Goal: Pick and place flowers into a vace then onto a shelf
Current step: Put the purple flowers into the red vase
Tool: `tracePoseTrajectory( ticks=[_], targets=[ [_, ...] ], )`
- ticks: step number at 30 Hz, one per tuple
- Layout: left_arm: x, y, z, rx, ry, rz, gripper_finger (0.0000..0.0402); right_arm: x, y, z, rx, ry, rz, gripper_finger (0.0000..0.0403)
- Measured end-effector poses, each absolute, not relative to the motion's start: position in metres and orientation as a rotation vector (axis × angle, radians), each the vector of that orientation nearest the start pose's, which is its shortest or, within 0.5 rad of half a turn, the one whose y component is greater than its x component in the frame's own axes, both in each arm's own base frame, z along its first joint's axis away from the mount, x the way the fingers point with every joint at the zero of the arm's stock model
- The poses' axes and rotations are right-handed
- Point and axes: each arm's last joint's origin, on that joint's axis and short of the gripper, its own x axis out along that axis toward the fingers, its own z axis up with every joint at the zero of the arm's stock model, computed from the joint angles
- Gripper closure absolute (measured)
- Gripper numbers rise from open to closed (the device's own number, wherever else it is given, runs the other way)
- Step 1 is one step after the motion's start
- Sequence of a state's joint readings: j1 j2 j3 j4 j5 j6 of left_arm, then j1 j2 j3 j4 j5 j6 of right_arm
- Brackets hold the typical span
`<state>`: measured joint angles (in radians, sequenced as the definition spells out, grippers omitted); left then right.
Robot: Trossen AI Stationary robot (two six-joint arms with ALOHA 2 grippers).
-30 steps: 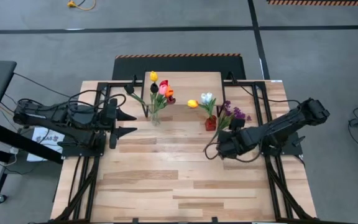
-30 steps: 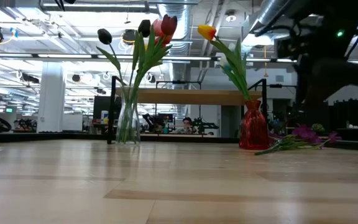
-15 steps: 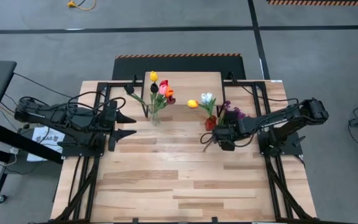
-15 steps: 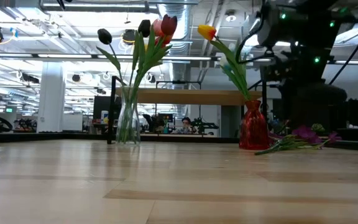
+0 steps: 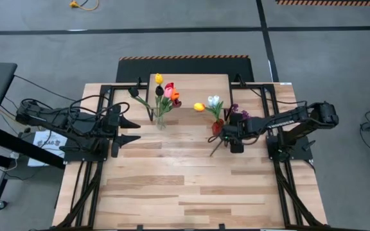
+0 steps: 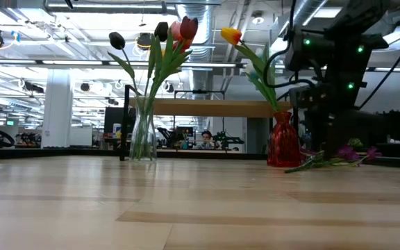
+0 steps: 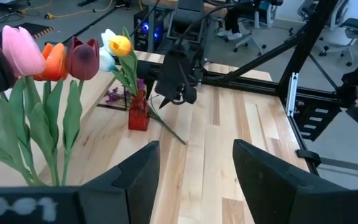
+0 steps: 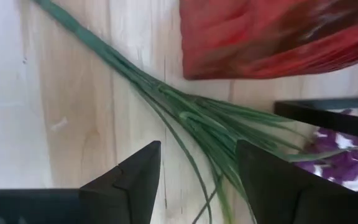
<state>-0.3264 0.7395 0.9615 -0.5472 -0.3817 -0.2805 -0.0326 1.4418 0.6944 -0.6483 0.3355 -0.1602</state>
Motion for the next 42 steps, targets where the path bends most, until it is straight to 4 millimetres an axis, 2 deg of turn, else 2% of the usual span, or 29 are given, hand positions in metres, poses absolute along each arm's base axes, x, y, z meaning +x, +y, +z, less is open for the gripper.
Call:
tracePoseTrajectory(
  ticks=[8, 13, 18, 27, 33, 36, 42],
  targets=[
    [0.136, -0.035, 0.364, -0.170, 0.294, 0.098, 0.0209, 0.221, -0.029, 0.141, -0.321, 1.445, -0.189, 0.0213],
    [0.136, -0.035, 0.364, -0.179, 0.294, 0.098, 0.0209, 0.224, -0.036, 0.128, -0.292, 1.500, -0.168, 0.0222],
    [0.136, -0.035, 0.364, -0.182, 0.294, 0.099, 0.0209, 0.226, -0.034, 0.120, -0.310, 1.549, -0.134, 0.0249],
    [0.137, -0.035, 0.364, -0.188, 0.294, 0.101, 0.0209, 0.222, -0.017, 0.126, -0.311, 1.529, -0.115, 0.0388],
    [0.137, -0.035, 0.364, -0.204, 0.293, 0.103, 0.0209, 0.220, 0.001, 0.125, -0.324, 1.537, -0.107, 0.0383],
    [0.137, -0.035, 0.364, -0.212, 0.293, 0.103, 0.0209, 0.219, 0.011, 0.125, -0.299, 1.530, -0.090, 0.0395],
    [0.137, -0.035, 0.364, -0.236, 0.293, 0.102, 0.0209, 0.226, 0.044, 0.134, -0.203, 1.491, -0.004, 0.0398]
  ],
)
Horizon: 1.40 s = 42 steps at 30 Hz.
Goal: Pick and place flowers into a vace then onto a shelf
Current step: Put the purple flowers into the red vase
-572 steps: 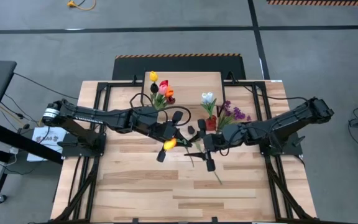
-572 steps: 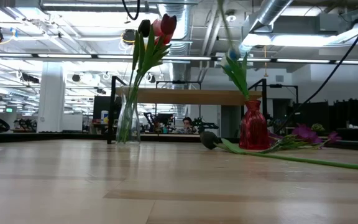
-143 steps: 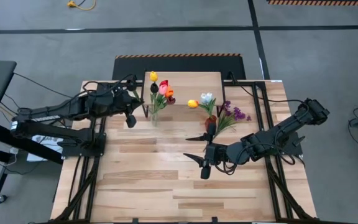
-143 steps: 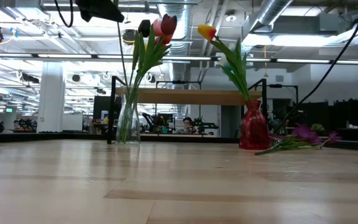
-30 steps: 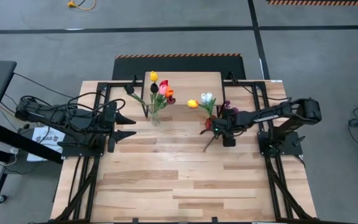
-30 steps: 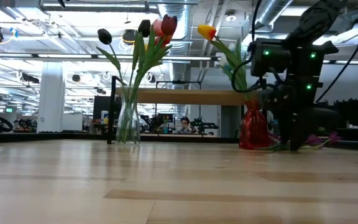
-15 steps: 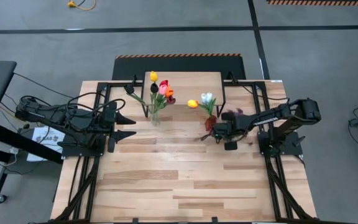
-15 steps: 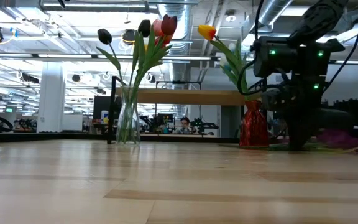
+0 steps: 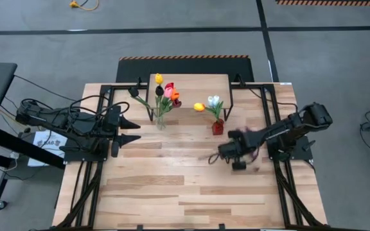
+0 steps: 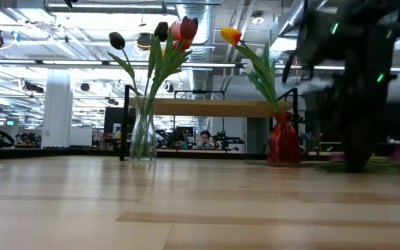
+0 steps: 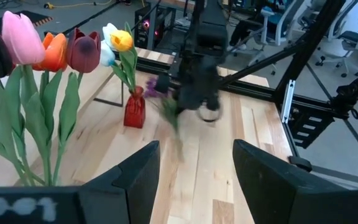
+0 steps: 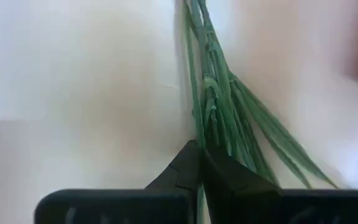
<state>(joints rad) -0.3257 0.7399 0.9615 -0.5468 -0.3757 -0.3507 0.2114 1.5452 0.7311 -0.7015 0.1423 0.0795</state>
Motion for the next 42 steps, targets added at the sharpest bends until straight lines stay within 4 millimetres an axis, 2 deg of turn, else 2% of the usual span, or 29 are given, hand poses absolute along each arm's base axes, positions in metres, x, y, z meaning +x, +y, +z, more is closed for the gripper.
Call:
tracePoseTrajectory(
  ticks=[6, 12, 20, 30, 35, 42],
  targets=[
    [0.143, -0.038, 0.361, -0.246, 0.319, 0.076, 0.0209, 0.246, 0.085, 0.166, -0.214, 1.345, 0.095, 0.0401],
    [0.163, -0.047, 0.354, -0.240, 0.364, 0.011, 0.0209, 0.264, 0.119, 0.210, -0.262, 1.162, 0.118, 0.0402],
    [0.191, -0.057, 0.342, -0.135, 0.409, -0.005, 0.0209, 0.280, 0.145, 0.270, -0.353, 0.935, 0.163, 0.0402],
    [0.230, -0.070, 0.329, 0.082, 0.364, -0.053, 0.0209, 0.297, 0.151, 0.329, -0.395, 0.676, 0.206, 0.0403],
    [0.247, -0.076, 0.329, 0.142, 0.275, -0.068, 0.0209, 0.304, 0.146, 0.340, -0.385, 0.613, 0.193, 0.0403],
    [0.254, -0.081, 0.338, 0.143, 0.150, -0.179, 0.0209, 0.311, 0.137, 0.344, -0.343, 0.573, 0.200, 0.0403]
  ],
)
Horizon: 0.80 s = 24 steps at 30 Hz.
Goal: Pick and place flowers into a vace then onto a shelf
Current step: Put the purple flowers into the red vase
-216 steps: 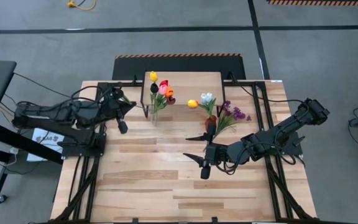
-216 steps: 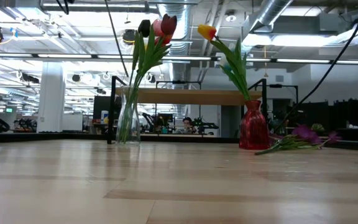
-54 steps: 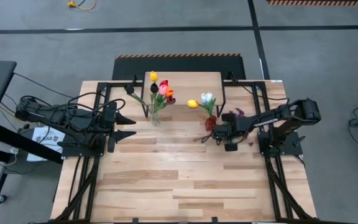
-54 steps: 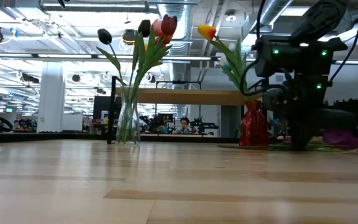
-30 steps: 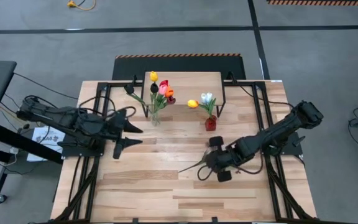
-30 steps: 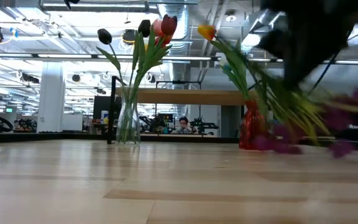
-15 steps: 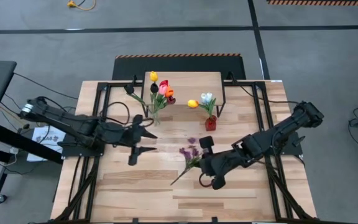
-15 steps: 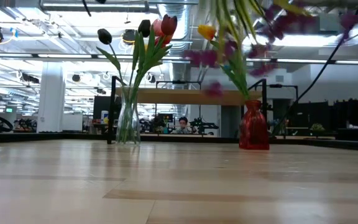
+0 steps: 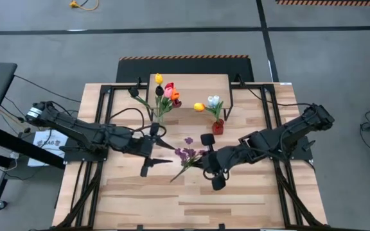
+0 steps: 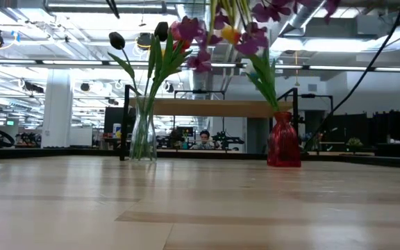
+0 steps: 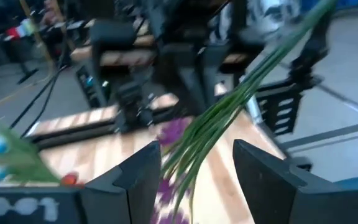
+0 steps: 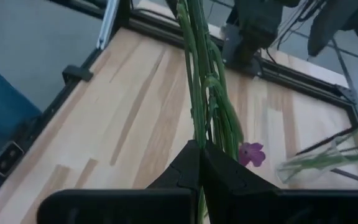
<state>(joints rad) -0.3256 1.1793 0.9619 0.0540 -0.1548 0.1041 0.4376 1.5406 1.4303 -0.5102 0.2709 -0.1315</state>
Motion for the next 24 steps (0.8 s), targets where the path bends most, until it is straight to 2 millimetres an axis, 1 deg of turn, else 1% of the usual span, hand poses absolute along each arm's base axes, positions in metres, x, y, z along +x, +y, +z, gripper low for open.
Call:
tracePoseTrajectory(
  ticks=[7, 12, 17, 24],
  targets=[
    [0.259, -0.084, 0.337, 0.135, 0.117, -0.216, 0.0209, 0.318, 0.131, 0.349, -0.323, 0.518, 0.221, 0.0403],
    [0.271, -0.087, 0.329, 0.166, 0.118, -0.215, 0.0209, 0.326, 0.128, 0.347, -0.303, 0.494, 0.248, 0.0403],
    [0.280, -0.087, 0.325, 0.186, 0.135, -0.210, 0.0209, 0.328, 0.126, 0.346, -0.308, 0.493, 0.246, 0.0403],
    [0.283, -0.086, 0.329, 0.193, 0.101, -0.205, 0.0209, 0.330, 0.126, 0.346, -0.321, 0.481, 0.257, 0.0403]
  ],
)
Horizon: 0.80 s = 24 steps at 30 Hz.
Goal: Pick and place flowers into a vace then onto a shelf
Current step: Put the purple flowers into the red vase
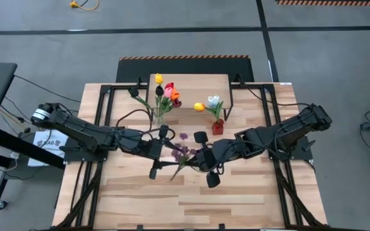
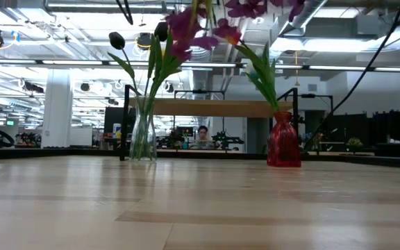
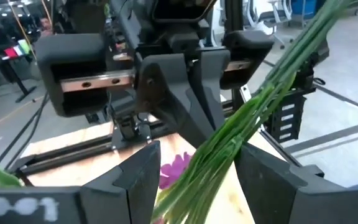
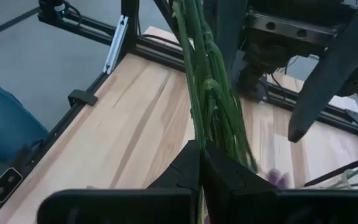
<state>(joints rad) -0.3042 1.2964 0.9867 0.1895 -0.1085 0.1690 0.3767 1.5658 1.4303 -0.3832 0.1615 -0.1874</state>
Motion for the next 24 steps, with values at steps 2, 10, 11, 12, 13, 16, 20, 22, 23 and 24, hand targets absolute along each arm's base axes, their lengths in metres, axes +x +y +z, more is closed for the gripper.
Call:
tracePoseTrajectory(
  ticks=[2, 10, 11, 12, 13, 16, 20, 22, 23, 24],
  targets=[
    [0.2833, -0.0862, 0.3294, 0.196, 0.090, -0.217, 0.0209, 0.3309, 0.1243, 0.3466, -0.323, 0.476, 0.257, 0.0403],
    [0.2829, -0.0876, 0.3293, 0.196, 0.087, -0.266, 0.0244, 0.3312, 0.1237, 0.3467, -0.339, 0.472, 0.259, 0.0403],
    [0.2829, -0.0876, 0.3293, 0.196, 0.087, -0.266, 0.0256, 0.3313, 0.1237, 0.3467, -0.339, 0.472, 0.259, 0.0403],
    [0.2829, -0.0876, 0.3293, 0.196, 0.087, -0.266, 0.0270, 0.3314, 0.1237, 0.3470, -0.338, 0.469, 0.259, 0.0403],
    [0.2829, -0.0876, 0.3293, 0.197, 0.087, -0.267, 0.0287, 0.3316, 0.1238, 0.3473, -0.337, 0.465, 0.259, 0.0403],
    [0.2828, -0.0877, 0.3290, 0.198, 0.090, -0.271, 0.0346, 0.3321, 0.1240, 0.3485, -0.337, 0.451, 0.258, 0.0402],
    [0.2826, -0.0884, 0.3287, 0.201, 0.090, -0.296, 0.0392, 0.3322, 0.1243, 0.3487, -0.340, 0.448, 0.262, 0.0395],
    [0.2825, -0.0888, 0.3286, 0.215, 0.089, -0.295, 0.0397, 0.3321, 0.1242, 0.3485, -0.341, 0.450, 0.262, 0.0391],
    [0.2824, -0.0890, 0.3285, 0.217, 0.090, -0.296, 0.0398, 0.3321, 0.1242, 0.3485, -0.341, 0.451, 0.262, 0.0388],
    [0.2824, -0.0890, 0.3285, 0.217, 0.090, -0.295, 0.0399, 0.3321, 0.1242, 0.3485, -0.341, 0.451, 0.262, 0.0385]
  ],
)
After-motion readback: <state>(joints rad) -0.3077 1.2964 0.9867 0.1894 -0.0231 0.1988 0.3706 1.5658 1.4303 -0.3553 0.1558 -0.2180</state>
